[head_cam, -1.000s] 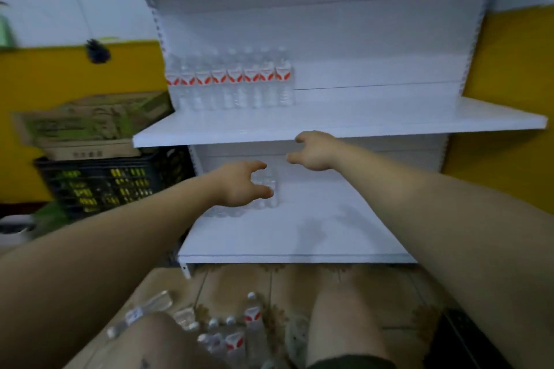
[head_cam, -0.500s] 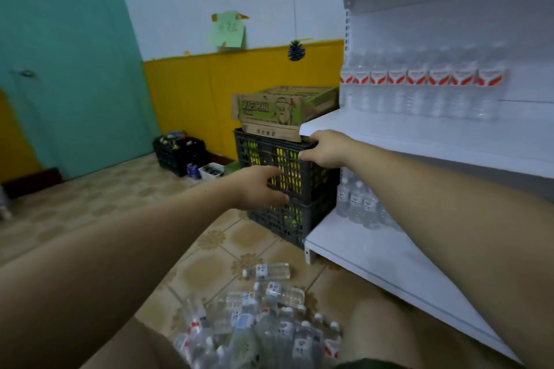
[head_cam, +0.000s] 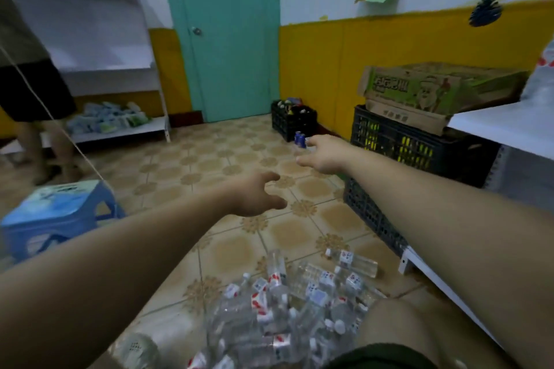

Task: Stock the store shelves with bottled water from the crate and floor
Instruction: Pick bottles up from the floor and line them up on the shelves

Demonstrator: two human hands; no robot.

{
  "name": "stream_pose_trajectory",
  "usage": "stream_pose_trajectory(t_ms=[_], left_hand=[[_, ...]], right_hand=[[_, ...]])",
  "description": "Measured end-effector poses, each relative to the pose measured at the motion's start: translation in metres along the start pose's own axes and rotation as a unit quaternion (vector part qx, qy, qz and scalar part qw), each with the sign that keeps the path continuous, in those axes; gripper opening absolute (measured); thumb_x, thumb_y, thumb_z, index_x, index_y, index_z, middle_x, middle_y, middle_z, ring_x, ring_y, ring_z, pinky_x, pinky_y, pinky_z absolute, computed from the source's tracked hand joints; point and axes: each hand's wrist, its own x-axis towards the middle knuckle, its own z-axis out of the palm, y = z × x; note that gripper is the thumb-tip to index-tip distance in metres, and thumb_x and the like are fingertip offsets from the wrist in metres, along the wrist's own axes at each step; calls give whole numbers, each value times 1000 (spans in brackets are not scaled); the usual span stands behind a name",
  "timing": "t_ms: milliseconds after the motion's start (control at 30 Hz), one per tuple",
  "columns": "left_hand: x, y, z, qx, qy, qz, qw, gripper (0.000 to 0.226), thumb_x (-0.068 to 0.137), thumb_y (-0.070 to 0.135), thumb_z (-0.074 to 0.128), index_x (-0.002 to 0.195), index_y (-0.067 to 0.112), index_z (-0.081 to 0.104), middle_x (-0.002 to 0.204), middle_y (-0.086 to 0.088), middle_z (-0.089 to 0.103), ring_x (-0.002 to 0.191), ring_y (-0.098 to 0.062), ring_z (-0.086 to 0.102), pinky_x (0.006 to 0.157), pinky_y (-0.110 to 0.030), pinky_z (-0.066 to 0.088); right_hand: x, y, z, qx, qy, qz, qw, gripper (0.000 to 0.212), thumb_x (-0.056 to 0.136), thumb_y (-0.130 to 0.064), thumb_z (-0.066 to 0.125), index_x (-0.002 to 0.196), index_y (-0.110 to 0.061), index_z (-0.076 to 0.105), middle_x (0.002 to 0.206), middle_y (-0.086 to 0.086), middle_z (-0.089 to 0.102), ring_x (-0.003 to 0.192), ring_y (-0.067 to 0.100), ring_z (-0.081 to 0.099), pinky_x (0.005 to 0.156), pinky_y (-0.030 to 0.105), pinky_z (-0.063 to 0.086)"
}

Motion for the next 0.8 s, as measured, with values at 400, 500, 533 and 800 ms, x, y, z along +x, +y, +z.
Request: stream_pose_trajectory(t_ms=[400, 500, 533, 800], left_hand=[[33, -128, 61, -59, -74, -94, 991, 70, 90, 44, 60, 149, 22, 29, 155, -2, 31, 139, -22, 34, 111, -35, 29], [44, -144, 82, -80, -105, -99, 986, 72, 90, 43, 60, 150, 21, 29, 156, -2, 29, 140, -21, 31, 111, -33, 27], [51, -151, 93, -79, -120, -99, 985, 72, 90, 44, 60, 150, 20, 28, 156, -1, 29, 141, -21, 31, 112, -32, 27], [72, -182, 178, -57, -217, -85, 971, 74, 89, 48, 59, 151, 22, 26, 157, -2, 26, 142, -23, 29, 113, -36, 26]], right_hand=[[72, -29, 138, 28, -144, 26, 989, 69, 95, -46, 55, 152, -18, 29, 155, 8, 34, 138, 29, 37, 109, 37, 33], [81, -21, 161, 18, -173, 35, 984, 69, 95, -46, 55, 152, -16, 30, 156, 7, 33, 139, 28, 36, 108, 35, 34], [86, -17, 170, 17, -181, 39, 982, 69, 95, -45, 55, 152, -16, 30, 156, 6, 33, 137, 27, 39, 106, 34, 35], [84, 35, 249, 45, -272, 103, 956, 71, 96, -45, 54, 153, -16, 24, 157, 6, 31, 134, 28, 42, 102, 35, 40]])
